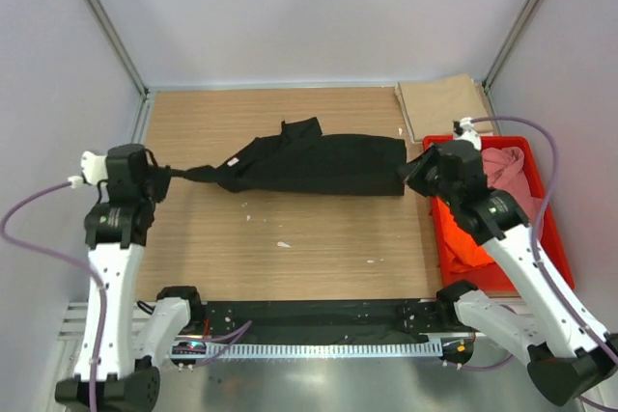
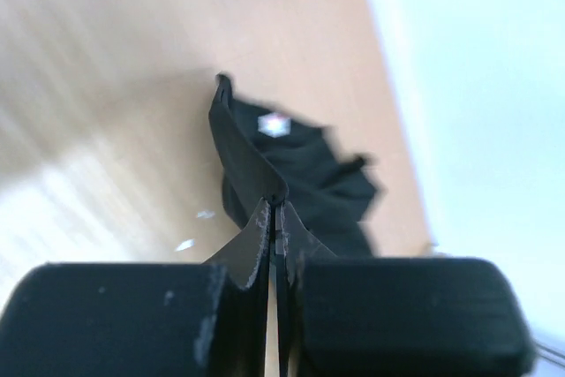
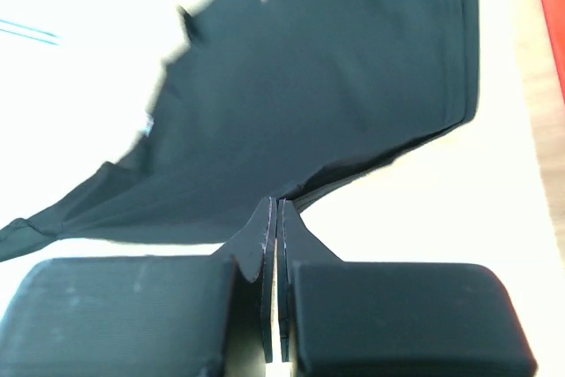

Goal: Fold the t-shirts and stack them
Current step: Flatten the tshirt out

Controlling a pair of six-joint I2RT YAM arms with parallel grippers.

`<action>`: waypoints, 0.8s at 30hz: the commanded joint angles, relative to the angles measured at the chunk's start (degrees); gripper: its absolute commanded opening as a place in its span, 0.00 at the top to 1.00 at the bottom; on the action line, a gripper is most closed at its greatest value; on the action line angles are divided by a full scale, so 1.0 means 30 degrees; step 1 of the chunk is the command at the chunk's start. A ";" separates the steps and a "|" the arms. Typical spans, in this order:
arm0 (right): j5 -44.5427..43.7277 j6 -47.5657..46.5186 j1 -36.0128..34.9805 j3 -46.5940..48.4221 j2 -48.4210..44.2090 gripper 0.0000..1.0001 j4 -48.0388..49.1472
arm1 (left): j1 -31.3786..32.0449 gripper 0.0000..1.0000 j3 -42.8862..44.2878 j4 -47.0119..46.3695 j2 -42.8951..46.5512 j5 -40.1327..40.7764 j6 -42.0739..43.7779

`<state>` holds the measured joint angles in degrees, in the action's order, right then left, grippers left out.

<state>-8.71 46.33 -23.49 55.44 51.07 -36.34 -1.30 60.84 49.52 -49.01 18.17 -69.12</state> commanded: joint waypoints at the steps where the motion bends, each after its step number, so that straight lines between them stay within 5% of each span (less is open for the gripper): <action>1: -0.0117 -0.0062 0.0065 0.2025 -0.1551 0.99 -0.2271 | -0.0123 1.00 0.2215 0.2797 0.1481 0.1209 0.1566; 9: 0.1671 0.1315 0.0035 0.5396 -0.3867 0.99 -0.4030 | 0.0258 1.00 0.7490 0.4149 0.3155 -0.0164 0.2240; 14: 0.0591 0.0937 0.0035 0.6070 -0.2204 0.99 -0.3128 | 0.0258 1.00 0.8402 0.3009 0.1840 -0.0756 0.2912; 18: 0.0031 -0.0585 0.0007 0.7707 0.1981 0.99 -0.0726 | 0.0258 1.00 0.8111 0.0324 -0.0823 -0.0667 0.3616; 24: -0.1780 -0.3919 0.0065 1.5374 1.1558 0.99 0.1887 | 0.0229 1.00 0.9890 -0.4632 -0.7412 0.0299 0.4699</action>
<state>-9.30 42.17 -23.51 92.31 77.52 -38.61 -0.75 87.29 47.68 -63.66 17.06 -58.30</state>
